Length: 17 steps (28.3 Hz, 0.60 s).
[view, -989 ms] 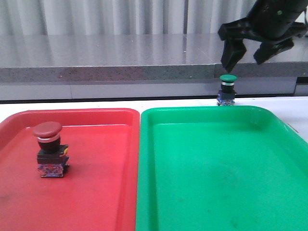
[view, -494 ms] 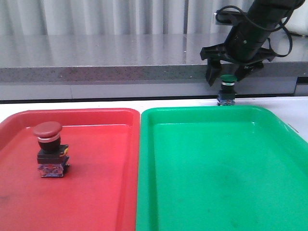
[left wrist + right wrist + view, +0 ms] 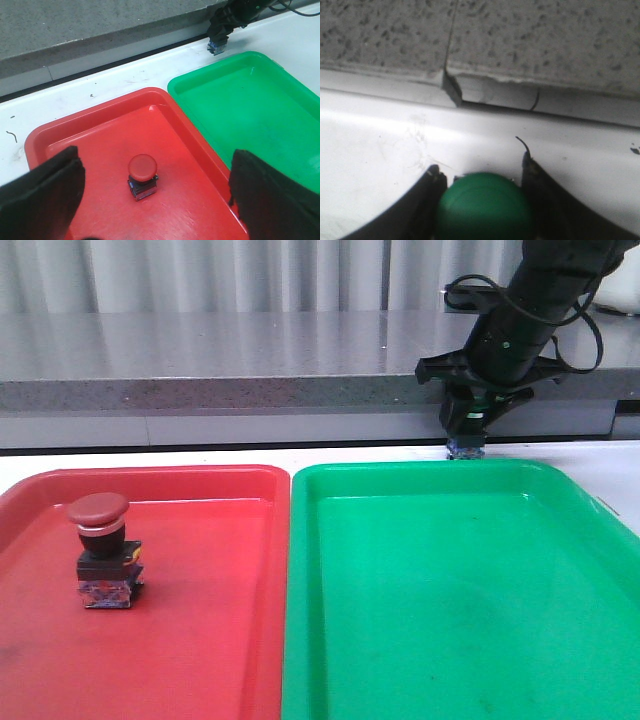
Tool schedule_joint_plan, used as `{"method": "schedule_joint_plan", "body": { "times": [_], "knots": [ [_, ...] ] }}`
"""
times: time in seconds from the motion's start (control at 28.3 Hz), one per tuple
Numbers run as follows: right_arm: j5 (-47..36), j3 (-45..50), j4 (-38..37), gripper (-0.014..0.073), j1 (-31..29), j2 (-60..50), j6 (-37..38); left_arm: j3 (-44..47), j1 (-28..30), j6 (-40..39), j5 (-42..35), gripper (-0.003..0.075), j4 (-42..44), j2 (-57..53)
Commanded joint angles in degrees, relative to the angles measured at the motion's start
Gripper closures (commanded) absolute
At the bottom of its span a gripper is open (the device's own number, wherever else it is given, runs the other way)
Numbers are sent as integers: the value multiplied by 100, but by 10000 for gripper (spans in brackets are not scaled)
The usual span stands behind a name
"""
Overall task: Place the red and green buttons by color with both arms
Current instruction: 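Lower the right gripper over the green button and close on it, then lift the green button with the right gripper and move it over the green tray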
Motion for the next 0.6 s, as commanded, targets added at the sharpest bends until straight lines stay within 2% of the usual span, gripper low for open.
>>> {"method": "schedule_joint_plan", "body": {
  "times": [0.0, 0.28, 0.57],
  "knots": [
    [-82, -342, -39, 297, -32, -404, -29, -148, -44, -34, -376, 155, -81, -1],
    [837, -943, -143, 297, -32, -471, -29, -148, -44, -34, -376, 155, -81, -1],
    [1433, -972, -160, 297, 49, -1042, -135, -148, -44, -34, -376, 155, -81, -1]
  ]
}}
